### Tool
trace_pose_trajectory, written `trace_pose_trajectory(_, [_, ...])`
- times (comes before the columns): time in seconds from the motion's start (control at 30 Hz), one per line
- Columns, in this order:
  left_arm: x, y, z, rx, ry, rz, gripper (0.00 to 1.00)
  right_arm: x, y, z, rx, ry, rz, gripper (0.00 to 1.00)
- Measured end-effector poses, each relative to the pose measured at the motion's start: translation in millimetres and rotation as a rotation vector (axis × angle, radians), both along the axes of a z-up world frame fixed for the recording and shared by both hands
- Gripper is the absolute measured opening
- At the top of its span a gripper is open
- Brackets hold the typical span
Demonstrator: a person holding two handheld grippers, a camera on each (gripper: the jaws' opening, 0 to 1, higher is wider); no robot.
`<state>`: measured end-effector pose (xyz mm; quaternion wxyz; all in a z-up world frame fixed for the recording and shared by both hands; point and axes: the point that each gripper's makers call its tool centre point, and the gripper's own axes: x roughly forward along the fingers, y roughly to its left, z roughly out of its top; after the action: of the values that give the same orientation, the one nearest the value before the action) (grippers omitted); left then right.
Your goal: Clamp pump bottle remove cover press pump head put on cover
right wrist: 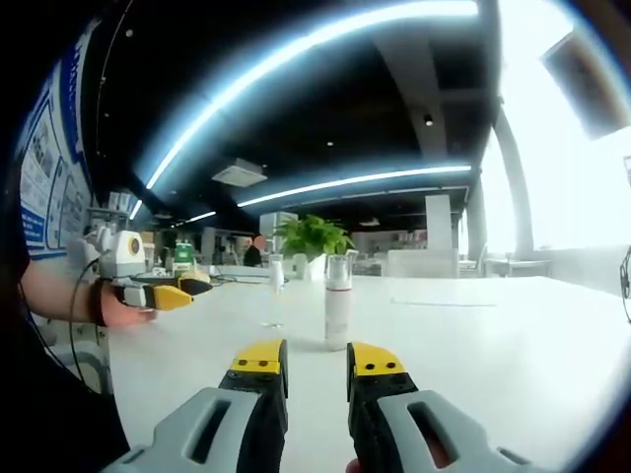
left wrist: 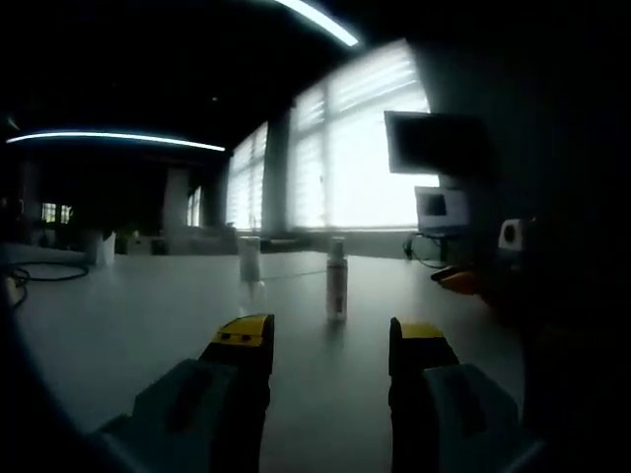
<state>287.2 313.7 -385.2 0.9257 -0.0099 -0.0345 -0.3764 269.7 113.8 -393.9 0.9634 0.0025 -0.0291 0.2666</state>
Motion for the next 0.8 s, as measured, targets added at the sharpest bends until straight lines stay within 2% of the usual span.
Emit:
trace_pose_trajectory(0.43, [3.1, 5.4, 1.8, -0.031, 0.014, 0.012, 0.38, 0.3, 0.3, -1.4, -0.008, 0.004, 0.001, 0.18])
trace_pose_trajectory(0.8, [3.0, 3.9, -0.6, -0.009, 0.016, 0.017, 0.38, 0.7, -0.7, -1.1, -0.004, 0.002, 0.0, 0.18])
